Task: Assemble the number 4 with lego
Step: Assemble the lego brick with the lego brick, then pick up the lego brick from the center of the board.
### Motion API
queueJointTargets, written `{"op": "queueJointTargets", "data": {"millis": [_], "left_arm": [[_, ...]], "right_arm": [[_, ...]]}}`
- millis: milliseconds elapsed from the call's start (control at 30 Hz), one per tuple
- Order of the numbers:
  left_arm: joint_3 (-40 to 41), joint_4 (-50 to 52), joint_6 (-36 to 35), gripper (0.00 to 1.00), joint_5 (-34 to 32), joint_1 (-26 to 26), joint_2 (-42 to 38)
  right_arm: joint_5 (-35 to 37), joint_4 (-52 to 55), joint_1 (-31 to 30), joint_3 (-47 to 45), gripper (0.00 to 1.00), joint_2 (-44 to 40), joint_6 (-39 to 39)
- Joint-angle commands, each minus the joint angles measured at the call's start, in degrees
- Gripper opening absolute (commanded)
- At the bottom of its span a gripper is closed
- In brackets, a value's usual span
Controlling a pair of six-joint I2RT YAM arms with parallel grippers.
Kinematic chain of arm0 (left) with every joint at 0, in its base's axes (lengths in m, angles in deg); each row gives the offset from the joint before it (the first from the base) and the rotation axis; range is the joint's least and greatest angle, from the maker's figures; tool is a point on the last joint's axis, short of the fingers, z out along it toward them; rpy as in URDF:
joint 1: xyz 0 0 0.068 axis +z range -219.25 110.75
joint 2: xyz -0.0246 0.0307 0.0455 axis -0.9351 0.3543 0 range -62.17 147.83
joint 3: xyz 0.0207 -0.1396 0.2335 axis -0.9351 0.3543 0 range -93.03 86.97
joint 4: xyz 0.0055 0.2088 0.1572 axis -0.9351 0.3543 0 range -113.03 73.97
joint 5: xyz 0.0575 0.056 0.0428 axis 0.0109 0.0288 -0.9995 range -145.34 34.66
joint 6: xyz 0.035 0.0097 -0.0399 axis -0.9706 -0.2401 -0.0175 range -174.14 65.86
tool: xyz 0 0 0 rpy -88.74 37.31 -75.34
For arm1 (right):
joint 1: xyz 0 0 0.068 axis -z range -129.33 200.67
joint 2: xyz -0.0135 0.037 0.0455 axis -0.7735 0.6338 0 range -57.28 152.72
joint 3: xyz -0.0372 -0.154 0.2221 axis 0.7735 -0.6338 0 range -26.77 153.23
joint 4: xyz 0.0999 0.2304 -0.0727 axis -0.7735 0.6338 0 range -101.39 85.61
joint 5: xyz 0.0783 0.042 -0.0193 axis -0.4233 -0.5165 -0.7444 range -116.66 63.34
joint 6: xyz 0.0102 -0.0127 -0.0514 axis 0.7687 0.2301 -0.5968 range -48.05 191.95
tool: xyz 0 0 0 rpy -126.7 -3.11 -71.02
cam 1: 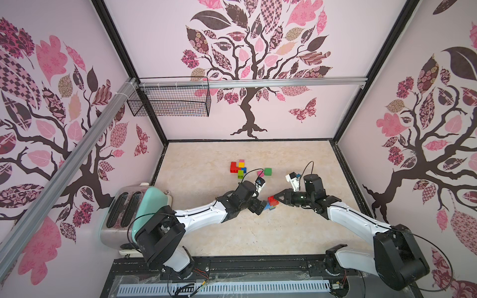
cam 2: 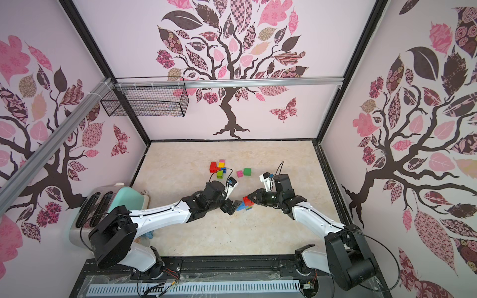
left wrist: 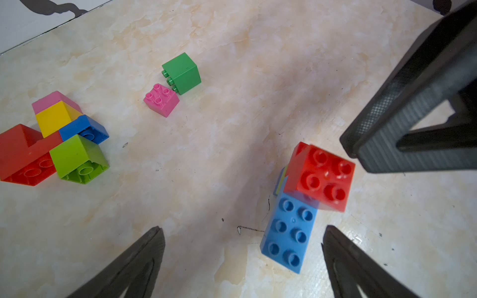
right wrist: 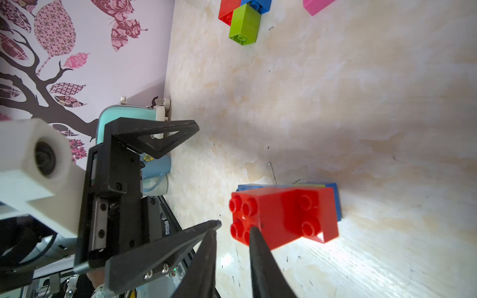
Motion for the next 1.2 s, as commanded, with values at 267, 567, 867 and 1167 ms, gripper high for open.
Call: {"op": "queueJointTargets", "data": {"millis": [267, 567, 867, 1167], "left_arm": [[-0.4, -1.1, -1.1, 0.98, 0.7, -0.1, 2.7], [-0.7, 0.2, -1.4, 0.98, -1.0, 0.4, 0.9], [3.9, 9.7, 9.9, 0.98, -21.3, 4.1, -17.2], [5.4, 18.3, 21.3, 0.98, -27.5, 5.9, -24.9]], "right_arm": [[1.9, 3.8, -0.8, 5.1, 0.29, 0.9, -2.0], [13.5, 3.9, -0.6, 9.0, 0.61, 0.3, -5.3], [25.7, 13.2, 1.0, 27.9, 0.76, 23.0, -16.6], [19.8, 20.8, 0.9, 50.3, 0.79, 43.9, -27.3]]}}
